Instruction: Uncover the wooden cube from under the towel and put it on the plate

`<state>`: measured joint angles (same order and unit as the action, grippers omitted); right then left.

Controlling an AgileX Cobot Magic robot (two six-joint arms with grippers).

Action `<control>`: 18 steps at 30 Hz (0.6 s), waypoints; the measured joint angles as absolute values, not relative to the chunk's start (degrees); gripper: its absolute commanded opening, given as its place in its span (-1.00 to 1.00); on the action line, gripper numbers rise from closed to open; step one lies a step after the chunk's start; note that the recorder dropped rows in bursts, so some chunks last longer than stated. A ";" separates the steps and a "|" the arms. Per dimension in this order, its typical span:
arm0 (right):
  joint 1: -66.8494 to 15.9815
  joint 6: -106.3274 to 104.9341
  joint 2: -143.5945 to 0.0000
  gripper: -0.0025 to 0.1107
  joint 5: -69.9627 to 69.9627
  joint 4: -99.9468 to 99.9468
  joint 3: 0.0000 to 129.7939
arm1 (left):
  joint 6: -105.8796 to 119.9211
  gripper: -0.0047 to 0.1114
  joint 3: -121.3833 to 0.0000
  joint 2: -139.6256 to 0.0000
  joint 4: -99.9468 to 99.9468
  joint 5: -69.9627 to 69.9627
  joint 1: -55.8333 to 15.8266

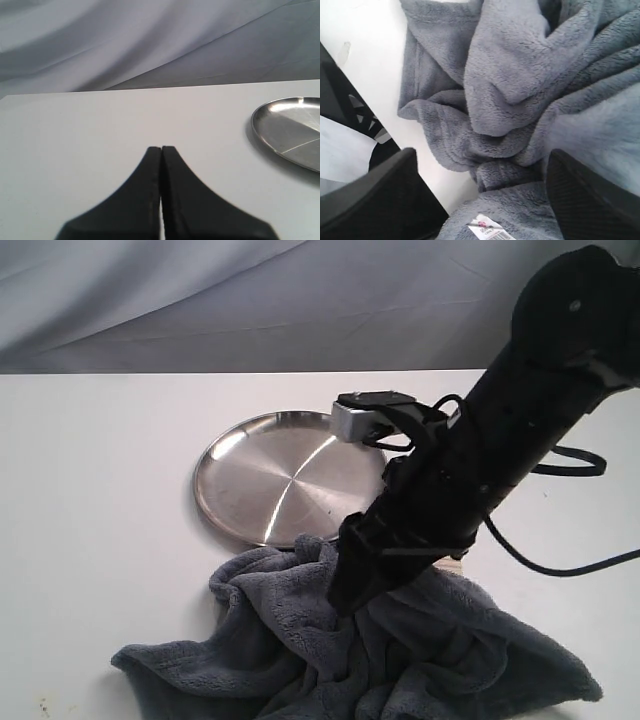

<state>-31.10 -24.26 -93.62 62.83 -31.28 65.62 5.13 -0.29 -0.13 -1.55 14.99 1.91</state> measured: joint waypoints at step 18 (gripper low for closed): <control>-39.94 -7.05 -93.62 0.05 63.26 -5.58 65.62 | 5.13 -0.92 -0.29 -0.13 -1.55 14.99 1.91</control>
<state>-39.94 -7.05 -93.62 63.26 -5.58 65.62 5.13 -0.29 -0.13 -1.55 14.99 1.91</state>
